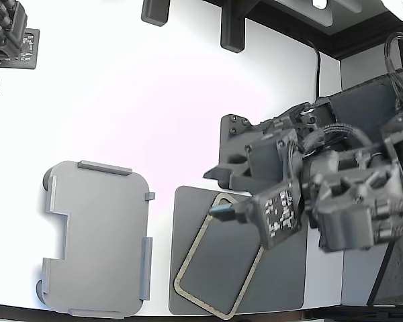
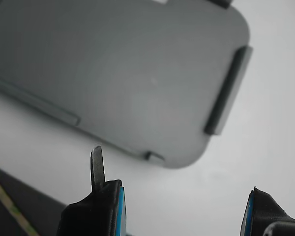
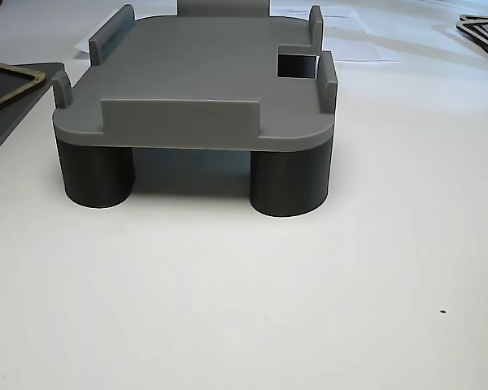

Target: Move top rectangular frame to the holder.

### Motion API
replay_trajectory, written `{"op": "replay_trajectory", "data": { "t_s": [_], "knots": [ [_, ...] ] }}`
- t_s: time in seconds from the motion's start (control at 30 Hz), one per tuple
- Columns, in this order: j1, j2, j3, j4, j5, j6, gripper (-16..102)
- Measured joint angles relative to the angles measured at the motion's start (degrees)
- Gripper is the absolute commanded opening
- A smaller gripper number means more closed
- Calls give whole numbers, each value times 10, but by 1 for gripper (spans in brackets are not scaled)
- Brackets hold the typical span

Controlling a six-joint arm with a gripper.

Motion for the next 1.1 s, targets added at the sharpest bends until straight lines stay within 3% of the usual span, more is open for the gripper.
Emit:
{"op": "replay_trajectory", "data": {
  "t_s": [0.33,0.6,0.73,1.1],
  "knots": [
    [160,-156,-28,47,-5,74,100],
    [214,-261,-49,48,4,60,100],
    [230,-268,-41,47,4,49,87],
    [241,-261,4,-11,8,-13,99]
  ]
}}
